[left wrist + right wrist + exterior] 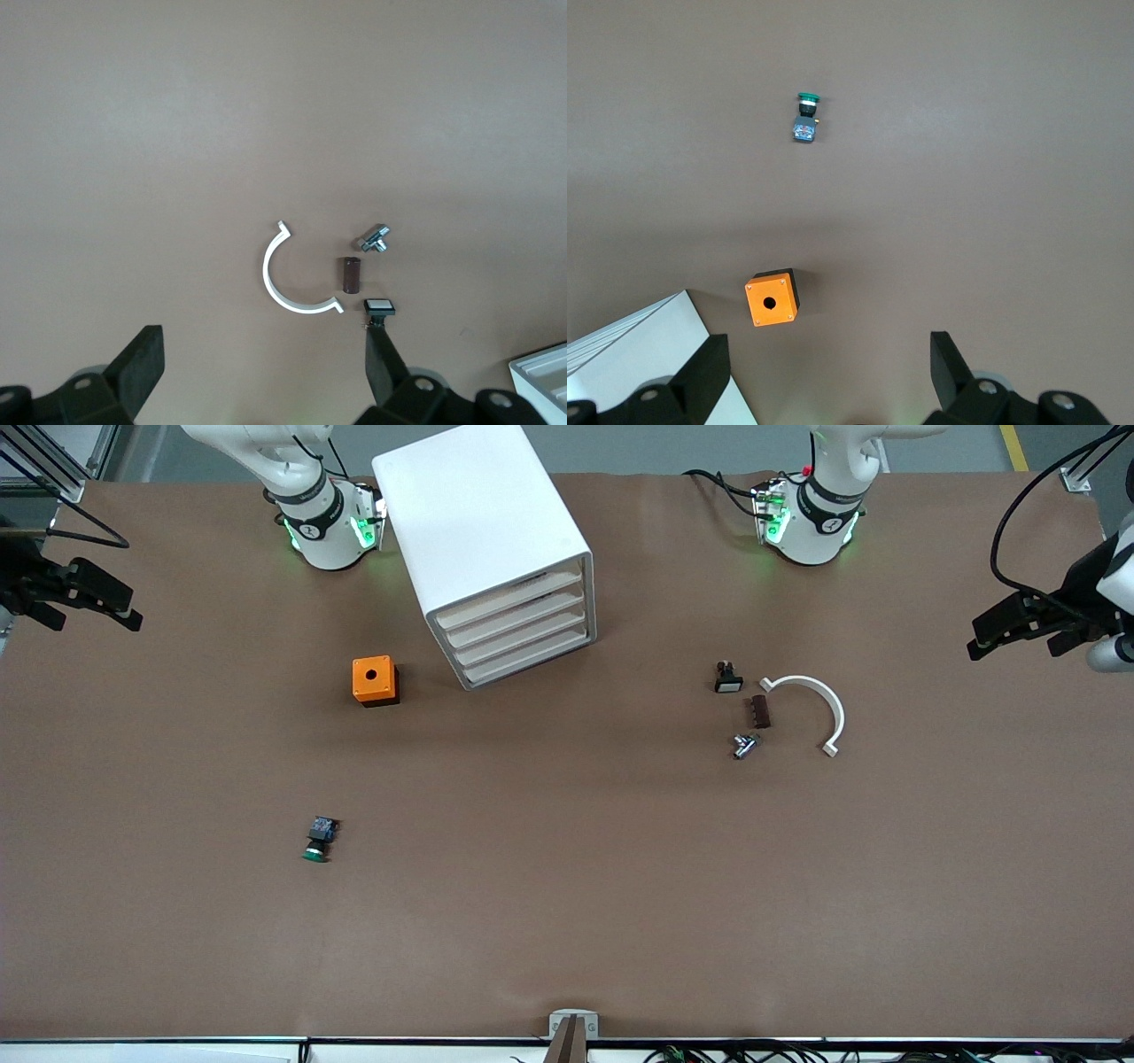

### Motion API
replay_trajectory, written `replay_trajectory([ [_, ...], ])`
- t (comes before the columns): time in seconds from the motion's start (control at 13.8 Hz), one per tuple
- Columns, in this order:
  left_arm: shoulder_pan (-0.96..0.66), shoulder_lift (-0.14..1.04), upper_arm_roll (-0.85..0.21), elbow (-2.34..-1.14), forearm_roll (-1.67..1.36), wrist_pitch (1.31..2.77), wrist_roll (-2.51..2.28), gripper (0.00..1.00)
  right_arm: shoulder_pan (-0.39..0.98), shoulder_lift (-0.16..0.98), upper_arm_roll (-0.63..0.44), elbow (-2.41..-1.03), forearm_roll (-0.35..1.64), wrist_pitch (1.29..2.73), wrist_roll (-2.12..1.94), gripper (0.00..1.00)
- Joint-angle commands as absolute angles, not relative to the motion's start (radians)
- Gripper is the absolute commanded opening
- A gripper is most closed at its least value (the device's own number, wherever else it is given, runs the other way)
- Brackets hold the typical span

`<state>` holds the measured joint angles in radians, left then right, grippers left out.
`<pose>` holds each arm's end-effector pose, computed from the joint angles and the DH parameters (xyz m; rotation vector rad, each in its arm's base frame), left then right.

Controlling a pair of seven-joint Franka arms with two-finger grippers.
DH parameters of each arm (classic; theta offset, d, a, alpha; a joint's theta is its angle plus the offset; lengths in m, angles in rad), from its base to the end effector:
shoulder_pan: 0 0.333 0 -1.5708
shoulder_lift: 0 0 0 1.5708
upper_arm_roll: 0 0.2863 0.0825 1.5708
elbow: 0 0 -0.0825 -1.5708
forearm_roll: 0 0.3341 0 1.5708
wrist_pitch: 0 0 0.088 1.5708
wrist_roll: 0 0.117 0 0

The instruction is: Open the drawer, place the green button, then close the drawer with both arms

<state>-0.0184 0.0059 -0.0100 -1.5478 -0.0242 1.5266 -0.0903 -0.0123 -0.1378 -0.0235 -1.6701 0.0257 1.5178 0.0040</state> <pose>0.5013 -0.0171 0.5877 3.1172 0.0954 -0.0444 0.4592 -0.0141 0.6050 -3.1118 0.0597 0.0219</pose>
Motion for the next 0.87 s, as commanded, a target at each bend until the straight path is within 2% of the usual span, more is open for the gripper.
replay_trajectory([
  [0.0, 0.023, 0.066, -0.017, -1.528, -0.017, 1.516, -0.072, 1.0, -0.015, -0.161, -0.025, -1.687, 0.041, 1.516, -0.006, 1.0],
  [0.43, -0.006, 0.224, -0.026, -1.526, -0.063, 1.522, -0.092, 1.0, -0.015, -0.155, -0.023, -1.666, 0.04, 1.506, -0.002, 1.0],
  [0.8, -0.193, 0.348, -0.028, -1.523, -0.072, 1.528, -0.414, 1.0, -0.014, -0.147, -0.023, -1.644, 0.04, 1.491, -0.003, 1.0],
])
